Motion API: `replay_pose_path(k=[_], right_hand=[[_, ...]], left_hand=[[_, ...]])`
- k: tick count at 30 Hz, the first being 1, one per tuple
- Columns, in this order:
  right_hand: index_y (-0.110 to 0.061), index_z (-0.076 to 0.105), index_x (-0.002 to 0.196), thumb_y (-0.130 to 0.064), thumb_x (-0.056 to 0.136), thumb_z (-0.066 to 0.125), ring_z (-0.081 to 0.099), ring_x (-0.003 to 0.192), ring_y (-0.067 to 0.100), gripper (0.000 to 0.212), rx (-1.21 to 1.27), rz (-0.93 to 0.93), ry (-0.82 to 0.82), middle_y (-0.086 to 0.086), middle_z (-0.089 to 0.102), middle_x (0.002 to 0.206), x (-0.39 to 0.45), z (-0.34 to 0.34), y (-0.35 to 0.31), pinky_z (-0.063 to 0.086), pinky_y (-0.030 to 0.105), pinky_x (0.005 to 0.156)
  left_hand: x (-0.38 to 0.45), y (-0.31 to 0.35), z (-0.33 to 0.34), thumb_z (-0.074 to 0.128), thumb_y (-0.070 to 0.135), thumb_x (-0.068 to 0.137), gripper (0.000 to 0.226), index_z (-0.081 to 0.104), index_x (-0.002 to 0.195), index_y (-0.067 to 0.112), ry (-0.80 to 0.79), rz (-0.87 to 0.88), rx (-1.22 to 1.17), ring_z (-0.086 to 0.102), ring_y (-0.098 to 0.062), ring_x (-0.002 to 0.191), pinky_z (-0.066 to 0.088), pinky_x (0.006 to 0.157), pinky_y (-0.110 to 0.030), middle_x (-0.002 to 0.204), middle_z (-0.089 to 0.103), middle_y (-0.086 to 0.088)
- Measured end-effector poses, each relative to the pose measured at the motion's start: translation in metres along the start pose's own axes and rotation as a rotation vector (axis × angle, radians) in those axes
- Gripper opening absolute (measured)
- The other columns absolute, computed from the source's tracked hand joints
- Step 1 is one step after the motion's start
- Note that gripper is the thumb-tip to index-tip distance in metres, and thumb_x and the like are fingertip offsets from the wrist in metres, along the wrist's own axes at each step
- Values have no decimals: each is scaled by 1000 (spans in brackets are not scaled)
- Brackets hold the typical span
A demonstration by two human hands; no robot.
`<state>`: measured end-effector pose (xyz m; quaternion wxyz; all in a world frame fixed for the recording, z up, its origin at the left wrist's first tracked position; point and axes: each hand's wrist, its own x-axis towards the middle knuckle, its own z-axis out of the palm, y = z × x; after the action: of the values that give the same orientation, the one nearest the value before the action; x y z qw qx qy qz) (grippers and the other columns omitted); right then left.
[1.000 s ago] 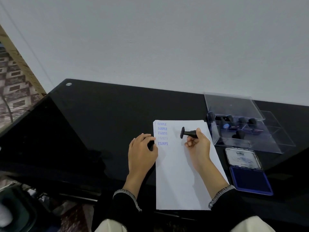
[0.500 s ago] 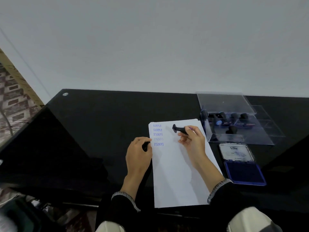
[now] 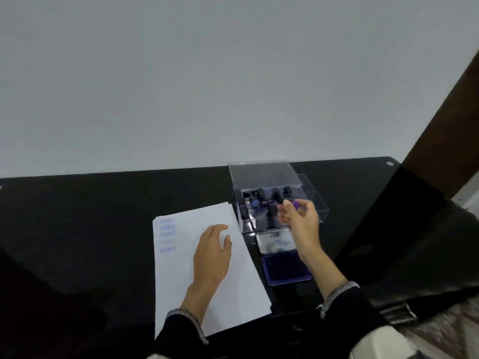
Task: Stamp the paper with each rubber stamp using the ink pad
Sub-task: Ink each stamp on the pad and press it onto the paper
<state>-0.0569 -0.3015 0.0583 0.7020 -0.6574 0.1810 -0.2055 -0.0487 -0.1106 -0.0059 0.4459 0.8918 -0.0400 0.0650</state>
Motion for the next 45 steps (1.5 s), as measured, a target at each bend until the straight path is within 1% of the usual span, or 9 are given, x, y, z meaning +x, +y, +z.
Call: replay_pose_path(k=[4, 11, 14, 18, 25, 29, 34, 39, 45], right_hand=[[-19, 58, 97, -24, 92, 62, 69, 83, 25, 9, -104, -20, 10, 7, 71, 90, 9, -22, 2, 57, 42, 83], [-18, 63, 94, -32, 89, 65, 66, 83, 24, 15, -322, -102, -28, 6, 68, 86, 27, -12, 8, 56, 39, 79], [-21, 58, 103, -27, 88, 67, 62, 89, 17, 18, -392, -130, -53, 2, 64, 94, 38, -1, 7, 52, 28, 79], [-18, 55, 95, -21, 87, 68, 58, 78, 12, 15, -583, -145, -182, 5, 61, 92, 51, 12, 5, 46, 16, 65], [-16, 50, 89, -14, 83, 70, 61, 82, 19, 21, -832, -111, -314, 8, 61, 94, 59, 30, 6, 50, 26, 67], [-20, 64, 91, -15, 84, 72, 60, 88, 21, 12, -868, -123, -313, 9, 61, 105, 60, 38, 10, 48, 24, 71], [-9, 71, 100, -22, 86, 70, 61, 91, 20, 20, -907, -77, -324, 9, 64, 106, 64, 44, 11, 50, 25, 78], [-4, 72, 99, -10, 84, 71, 60, 107, 29, 17, -1006, -16, -435, 16, 62, 119, 70, 43, 2, 51, 38, 94], [-9, 68, 87, -3, 77, 74, 59, 106, 31, 13, -1098, 17, -417, 17, 60, 117, 73, 49, 6, 52, 41, 91]], left_hand=[[-1, 3, 14, 48, 30, 100, 36, 49, 135, 24, -25, 21, 99, 29, -14, 142, 22, 110, -22, 150, 40, 3], [-5, -2, 20, 46, 27, 101, 36, 48, 136, 20, -10, 53, 108, 24, -11, 144, 22, 111, -22, 150, 39, 4], [-5, -4, 20, 45, 27, 101, 36, 49, 135, 19, -6, 34, 112, 28, -10, 142, 24, 111, -22, 147, 42, 5], [-5, -7, 23, 46, 30, 100, 37, 50, 135, 19, -9, 25, 168, 32, -11, 140, 23, 112, -21, 146, 44, 5], [-1, -11, 27, 48, 29, 99, 33, 54, 130, 19, 19, 45, 190, 39, -11, 134, 29, 112, -24, 141, 49, 6], [-1, -11, 28, 49, 30, 98, 34, 54, 130, 20, 24, 54, 196, 41, -10, 132, 29, 111, -23, 140, 50, 7], [-1, -11, 27, 48, 29, 98, 35, 53, 131, 20, 24, 55, 195, 39, -10, 133, 28, 113, -24, 140, 49, 7], [-1, -12, 27, 50, 27, 98, 33, 54, 129, 20, 21, 54, 171, 40, -11, 133, 29, 112, -23, 139, 50, 8], [-1, -11, 26, 51, 26, 97, 32, 55, 128, 20, 21, 59, 167, 39, -11, 133, 29, 112, -24, 138, 51, 8]])
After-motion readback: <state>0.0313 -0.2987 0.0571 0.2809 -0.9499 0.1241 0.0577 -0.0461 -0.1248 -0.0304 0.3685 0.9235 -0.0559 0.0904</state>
